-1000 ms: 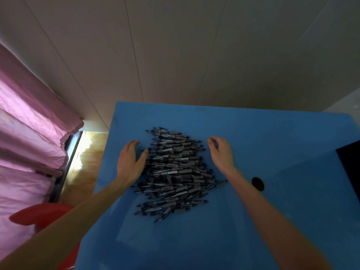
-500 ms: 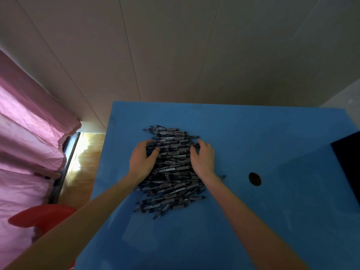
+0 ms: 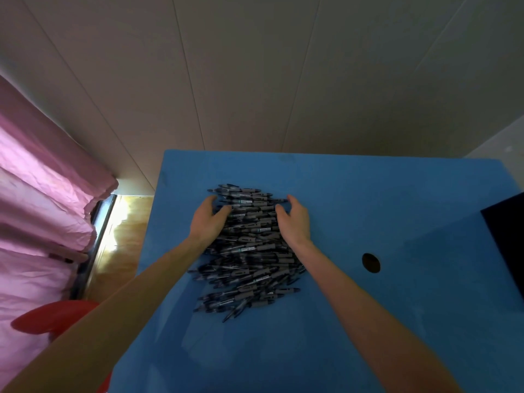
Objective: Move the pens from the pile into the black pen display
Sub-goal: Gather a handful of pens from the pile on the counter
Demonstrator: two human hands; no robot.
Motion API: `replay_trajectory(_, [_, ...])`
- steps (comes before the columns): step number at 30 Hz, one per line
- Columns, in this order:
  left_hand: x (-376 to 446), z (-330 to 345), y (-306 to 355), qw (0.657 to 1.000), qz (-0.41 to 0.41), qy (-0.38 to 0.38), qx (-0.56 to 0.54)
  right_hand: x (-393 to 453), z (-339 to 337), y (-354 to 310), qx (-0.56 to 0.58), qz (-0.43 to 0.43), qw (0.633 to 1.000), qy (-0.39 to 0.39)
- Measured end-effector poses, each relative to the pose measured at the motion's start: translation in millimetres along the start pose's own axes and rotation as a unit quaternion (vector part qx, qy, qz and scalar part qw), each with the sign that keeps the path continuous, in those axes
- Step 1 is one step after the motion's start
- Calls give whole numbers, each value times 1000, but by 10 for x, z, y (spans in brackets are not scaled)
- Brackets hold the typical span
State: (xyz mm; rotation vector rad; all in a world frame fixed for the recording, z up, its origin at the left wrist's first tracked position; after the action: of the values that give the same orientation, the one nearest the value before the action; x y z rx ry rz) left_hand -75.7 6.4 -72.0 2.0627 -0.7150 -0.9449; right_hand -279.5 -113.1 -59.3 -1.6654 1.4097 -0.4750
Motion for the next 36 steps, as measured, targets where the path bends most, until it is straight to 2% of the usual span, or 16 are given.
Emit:
replay_trajectory(6, [-13, 130, 39, 1000, -10, -18, -17, 42, 142, -43, 0, -6, 999, -51])
replay_trajectory(9, [-73, 74, 35, 1000, 13, -6, -2, 55, 128, 1, 38, -2, 996, -76])
replay_trajectory(12, [-136, -95, -54, 1000, 20, 16, 0, -1, -96, 143, 35, 6, 999, -38])
replay_trajectory(18, [-520, -438, -485, 996, 10, 75, 41, -405, -588, 646, -95, 19, 994, 59])
replay_trajectory(21, [-730, -353, -604, 998, 18, 63, 21, -588, -433, 628, -131, -17, 990, 58])
replay_trajectory(24, [-850, -211, -613, 998, 20, 51, -13, -643, -371, 565, -125, -11, 990, 66])
replay_trajectory(28, [-892, -56, -528, 998, 38, 57, -1, -641, -183, 415, -147, -35, 988, 22])
replay_trajectory(36, [-887, 104, -384, 995, 19, 91, -42, -701, -3, 308, -87, 22, 996, 30])
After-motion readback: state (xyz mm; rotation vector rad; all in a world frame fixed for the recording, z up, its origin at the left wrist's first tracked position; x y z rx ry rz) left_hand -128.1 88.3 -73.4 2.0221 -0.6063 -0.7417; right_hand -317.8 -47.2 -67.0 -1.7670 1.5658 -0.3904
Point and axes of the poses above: each hand's wrist, its own x-axis towards the middle knuckle, its own z-axis out of the palm, y = z × x, the point moved 9 cm from there along x, towards the middle knuckle
